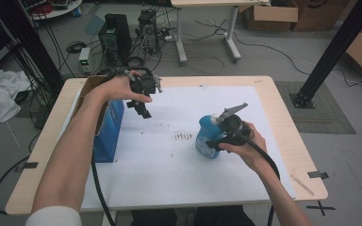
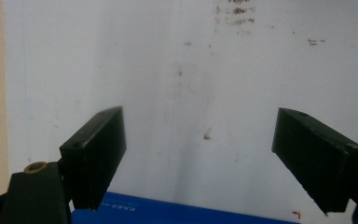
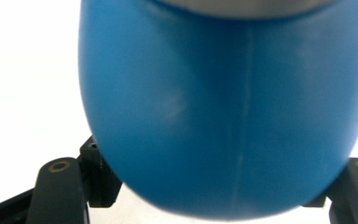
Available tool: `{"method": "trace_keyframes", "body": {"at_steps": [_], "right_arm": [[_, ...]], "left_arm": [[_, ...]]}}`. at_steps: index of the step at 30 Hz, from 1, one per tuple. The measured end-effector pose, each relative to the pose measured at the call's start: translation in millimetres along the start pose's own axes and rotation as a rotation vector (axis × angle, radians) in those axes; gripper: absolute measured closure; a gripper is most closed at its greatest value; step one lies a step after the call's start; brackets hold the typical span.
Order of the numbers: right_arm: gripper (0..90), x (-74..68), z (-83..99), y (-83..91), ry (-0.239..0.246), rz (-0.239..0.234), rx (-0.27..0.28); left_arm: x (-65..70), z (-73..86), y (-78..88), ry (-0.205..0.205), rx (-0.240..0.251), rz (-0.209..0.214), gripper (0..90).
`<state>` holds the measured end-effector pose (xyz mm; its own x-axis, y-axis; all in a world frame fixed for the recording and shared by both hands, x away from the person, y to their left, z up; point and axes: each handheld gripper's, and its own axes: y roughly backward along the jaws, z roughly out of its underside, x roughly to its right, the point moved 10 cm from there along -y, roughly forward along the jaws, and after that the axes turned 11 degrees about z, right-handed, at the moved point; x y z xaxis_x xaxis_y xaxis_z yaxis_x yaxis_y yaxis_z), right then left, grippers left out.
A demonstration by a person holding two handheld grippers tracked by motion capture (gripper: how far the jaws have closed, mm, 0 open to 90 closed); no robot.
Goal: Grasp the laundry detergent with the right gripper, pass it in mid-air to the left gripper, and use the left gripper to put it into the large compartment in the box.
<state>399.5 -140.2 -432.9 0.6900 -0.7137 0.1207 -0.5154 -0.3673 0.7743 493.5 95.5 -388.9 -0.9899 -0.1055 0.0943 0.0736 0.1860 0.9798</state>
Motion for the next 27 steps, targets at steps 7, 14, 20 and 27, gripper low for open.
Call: {"method": "trace_keyframes", "body": {"at_steps": [7, 14, 20, 27], "right_arm": [[32.2, -1.1, -0.8, -1.1, 0.003, 0.006, 0.019], [34.9, -2.0, -0.6, -2.1, 0.006, 0.01, 0.022], [37.7, -1.2, -1.1, -2.7, 0.008, 0.017, 0.031], [42.1, -0.8, -2.4, -4.1, 0.0, 0.023, 0.049]], "left_arm": [[-0.1, 0.7, 0.2, -0.002, -0.003, -0.001, 18.3], [-0.2, 1.4, -0.3, 0.0, -0.001, -0.001, 18.3], [-0.4, 1.7, -0.6, 0.0, 0.001, -0.003, 18.3], [-0.3, 1.4, -0.2, 0.0, 0.004, -0.006, 18.3]]}}
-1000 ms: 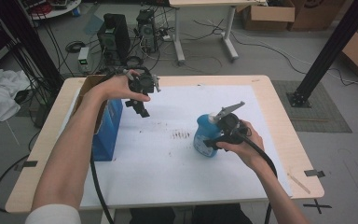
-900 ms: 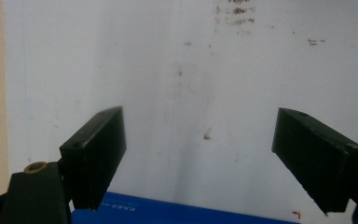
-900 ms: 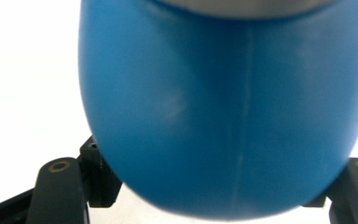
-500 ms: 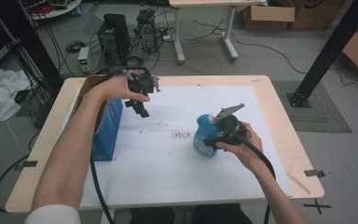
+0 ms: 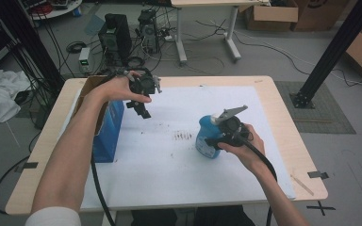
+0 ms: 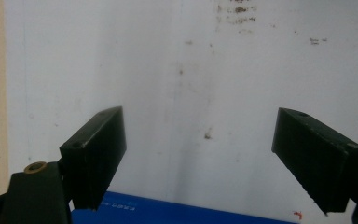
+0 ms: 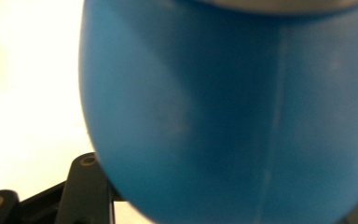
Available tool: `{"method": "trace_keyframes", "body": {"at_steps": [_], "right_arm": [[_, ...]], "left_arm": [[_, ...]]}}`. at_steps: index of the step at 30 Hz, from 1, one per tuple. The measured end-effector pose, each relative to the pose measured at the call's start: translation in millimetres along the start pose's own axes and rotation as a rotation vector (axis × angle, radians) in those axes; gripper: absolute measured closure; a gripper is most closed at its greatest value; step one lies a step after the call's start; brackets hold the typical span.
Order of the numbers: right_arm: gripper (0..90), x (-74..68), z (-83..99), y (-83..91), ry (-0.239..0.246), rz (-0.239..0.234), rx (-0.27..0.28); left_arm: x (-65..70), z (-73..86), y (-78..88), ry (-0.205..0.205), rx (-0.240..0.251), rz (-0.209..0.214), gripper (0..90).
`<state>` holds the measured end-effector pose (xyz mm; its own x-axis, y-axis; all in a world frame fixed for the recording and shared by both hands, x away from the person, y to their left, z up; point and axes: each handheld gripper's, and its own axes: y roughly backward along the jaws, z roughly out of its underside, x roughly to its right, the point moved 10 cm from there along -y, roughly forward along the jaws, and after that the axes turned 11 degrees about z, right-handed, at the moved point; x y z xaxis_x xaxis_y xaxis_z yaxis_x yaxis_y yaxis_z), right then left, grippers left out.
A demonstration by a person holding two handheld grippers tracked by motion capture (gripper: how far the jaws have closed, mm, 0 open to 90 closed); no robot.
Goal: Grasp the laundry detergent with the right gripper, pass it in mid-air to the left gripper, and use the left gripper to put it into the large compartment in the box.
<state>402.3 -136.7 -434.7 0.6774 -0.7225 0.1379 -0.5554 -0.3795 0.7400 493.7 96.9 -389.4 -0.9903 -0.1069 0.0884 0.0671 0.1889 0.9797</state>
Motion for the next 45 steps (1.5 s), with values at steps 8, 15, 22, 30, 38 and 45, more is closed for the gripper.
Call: {"method": "trace_keyframes", "body": {"at_steps": [8, 15, 22, 30, 38, 45], "right_arm": [[44.2, 0.2, 0.0, -0.3, 0.002, 0.006, 0.014], [45.0, 0.4, 0.2, -0.2, 0.013, 0.004, 0.024], [45.5, 0.5, -0.4, -0.1, 0.025, 0.002, 0.023], [45.7, -0.8, -5.2, -0.5, 0.06, -0.008, 0.018], [45.6, -5.8, -27.5, 12.0, 0.123, -0.064, 0.045], [45.7, -10.2, -55.3, 23.5, 0.212, -0.109, 0.064]], "left_arm": [[0.4, -0.6, 0.5, -0.001, 0.002, -0.004, 18.3], [2.1, -3.4, 2.2, -0.004, 0.018, -0.003, 18.4], [2.4, -3.3, 3.3, -0.004, 0.015, -0.005, 18.4], [7.4, -7.1, 8.4, -0.001, 0.032, 0.001, 18.3], [13.8, -11.6, 18.2, -0.002, 0.06, 0.004, 18.3], [26.2, -23.3, 37.8, -0.028, 0.092, 0.001, 18.2]]}}
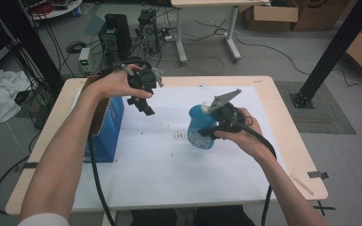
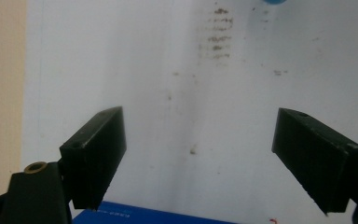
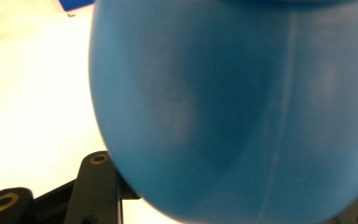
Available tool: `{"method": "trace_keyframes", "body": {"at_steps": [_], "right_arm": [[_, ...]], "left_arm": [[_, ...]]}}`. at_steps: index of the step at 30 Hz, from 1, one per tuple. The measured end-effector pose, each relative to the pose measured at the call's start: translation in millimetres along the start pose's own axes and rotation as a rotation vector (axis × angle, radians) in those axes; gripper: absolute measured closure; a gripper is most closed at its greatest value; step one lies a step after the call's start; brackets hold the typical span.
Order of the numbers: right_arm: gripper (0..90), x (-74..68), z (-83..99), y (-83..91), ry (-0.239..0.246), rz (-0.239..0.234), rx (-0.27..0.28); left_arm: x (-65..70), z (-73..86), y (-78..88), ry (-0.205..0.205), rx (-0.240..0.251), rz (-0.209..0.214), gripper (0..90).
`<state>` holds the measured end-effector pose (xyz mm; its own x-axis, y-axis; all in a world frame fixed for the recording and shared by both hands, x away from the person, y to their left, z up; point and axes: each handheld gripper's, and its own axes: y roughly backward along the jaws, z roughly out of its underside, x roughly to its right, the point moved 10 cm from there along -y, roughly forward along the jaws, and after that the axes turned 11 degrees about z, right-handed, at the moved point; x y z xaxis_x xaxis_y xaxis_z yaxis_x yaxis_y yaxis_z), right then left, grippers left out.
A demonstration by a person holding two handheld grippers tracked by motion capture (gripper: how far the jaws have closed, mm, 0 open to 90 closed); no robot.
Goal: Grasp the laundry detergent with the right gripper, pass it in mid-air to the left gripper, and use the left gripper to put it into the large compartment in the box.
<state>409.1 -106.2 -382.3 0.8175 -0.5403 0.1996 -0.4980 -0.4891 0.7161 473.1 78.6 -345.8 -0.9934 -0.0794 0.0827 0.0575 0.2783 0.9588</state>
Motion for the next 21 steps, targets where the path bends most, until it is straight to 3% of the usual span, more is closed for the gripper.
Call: {"method": "trace_keyframes", "body": {"at_steps": [5, 10, 15, 21], "right_arm": [[45.7, -1.4, -15.8, 1.4, 0.034, -0.038, 0.009], [45.7, -5.8, -22.4, -1.3, 0.061, -0.089, 0.024], [45.7, -9.1, -23.9, -4.4, 0.071, -0.138, 0.027], [45.7, -10.0, -29.4, -4.7, 0.095, -0.161, 0.038]], "left_arm": [[14.9, -13.9, 12.4, -0.049, 0.013, 0.01, 18.2], [31.9, -28.4, 21.4, -0.053, 0.036, 0.028, 18.2], [45.9, -41.6, 28.7, -0.085, 0.054, 0.033, 18.0], [58.0, -54.7, 28.6, -0.098, 0.056, 0.038, 17.9]]}}
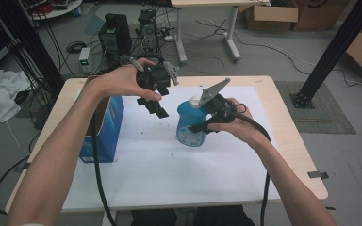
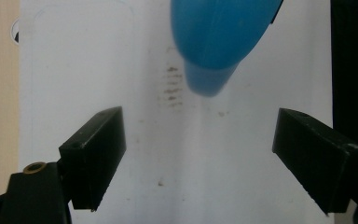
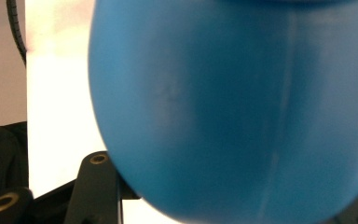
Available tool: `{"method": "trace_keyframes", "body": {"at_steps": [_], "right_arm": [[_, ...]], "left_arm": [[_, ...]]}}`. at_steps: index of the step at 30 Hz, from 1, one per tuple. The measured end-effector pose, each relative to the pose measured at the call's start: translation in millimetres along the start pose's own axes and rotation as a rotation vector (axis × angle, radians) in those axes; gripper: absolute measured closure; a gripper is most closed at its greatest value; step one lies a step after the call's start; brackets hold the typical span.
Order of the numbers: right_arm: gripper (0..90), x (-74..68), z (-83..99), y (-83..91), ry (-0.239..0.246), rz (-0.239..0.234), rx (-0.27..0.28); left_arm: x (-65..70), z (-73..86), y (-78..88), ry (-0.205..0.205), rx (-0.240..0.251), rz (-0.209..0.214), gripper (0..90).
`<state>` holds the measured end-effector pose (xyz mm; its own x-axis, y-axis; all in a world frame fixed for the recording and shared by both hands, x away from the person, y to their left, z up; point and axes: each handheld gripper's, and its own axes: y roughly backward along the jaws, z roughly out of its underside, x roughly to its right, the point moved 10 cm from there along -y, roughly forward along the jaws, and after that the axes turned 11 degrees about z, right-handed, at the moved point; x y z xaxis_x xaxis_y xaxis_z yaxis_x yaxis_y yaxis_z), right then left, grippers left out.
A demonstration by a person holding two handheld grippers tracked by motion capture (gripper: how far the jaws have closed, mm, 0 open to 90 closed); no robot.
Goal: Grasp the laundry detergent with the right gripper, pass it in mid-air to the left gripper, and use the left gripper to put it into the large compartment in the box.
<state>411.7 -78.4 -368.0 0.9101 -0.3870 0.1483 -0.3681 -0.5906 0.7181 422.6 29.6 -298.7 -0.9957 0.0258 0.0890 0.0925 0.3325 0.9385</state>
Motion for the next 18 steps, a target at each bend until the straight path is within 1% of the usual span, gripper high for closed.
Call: {"method": "trace_keyframes", "body": {"at_steps": [2, 4, 5, 6, 7, 8, 12, 14, 16, 18], "right_arm": [[45.6, 0.0, -1.3, 0.4, 0.003, -0.003, -0.002], [45.7, -0.2, -2.3, 0.9, 0.008, -0.003, -0.002], [45.6, -1.0, -3.4, 1.7, 0.015, -0.007, 0.0], [45.6, -1.0, -3.4, 1.7, 0.015, -0.007, 0.0], [45.6, -1.7, -4.1, 2.2, 0.017, -0.011, 0.001], [45.7, -2.1, -4.9, 2.6, 0.021, -0.014, 0.004], [45.7, -4.1, -7.6, 4.1, 0.045, -0.03, 0.009], [45.7, -4.9, -8.9, 4.2, 0.054, -0.037, 0.013], [45.6, -6.8, -9.5, 3.9, 0.075, -0.052, 0.011], [45.6, -7.5, -9.6, 3.8, 0.08, -0.056, 0.009]], "left_arm": [[2.9, -5.1, -0.6, 0.0, 0.015, 0.007, 18.0], [6.1, -9.0, -1.3, 0.002, 0.025, 0.024, 17.9], [6.3, -10.8, -1.4, -0.004, 0.025, 0.023, 17.9], [7.8, -13.1, -2.7, 0.001, 0.034, 0.028, 17.9], [8.7, -14.9, -3.9, 0.002, 0.036, 0.029, 17.8], [8.1, -16.2, -4.4, -0.013, 0.028, 0.028, 17.8], [9.5, -22.3, -9.2, -0.014, 0.035, 0.032, 17.9], [10.9, -25.0, -11.8, -0.013, 0.043, 0.042, 17.8], [12.8, -26.9, -14.9, -0.002, 0.046, 0.049, 17.8], [12.9, -28.1, -16.7, -0.01, 0.036, 0.048, 17.8]]}}
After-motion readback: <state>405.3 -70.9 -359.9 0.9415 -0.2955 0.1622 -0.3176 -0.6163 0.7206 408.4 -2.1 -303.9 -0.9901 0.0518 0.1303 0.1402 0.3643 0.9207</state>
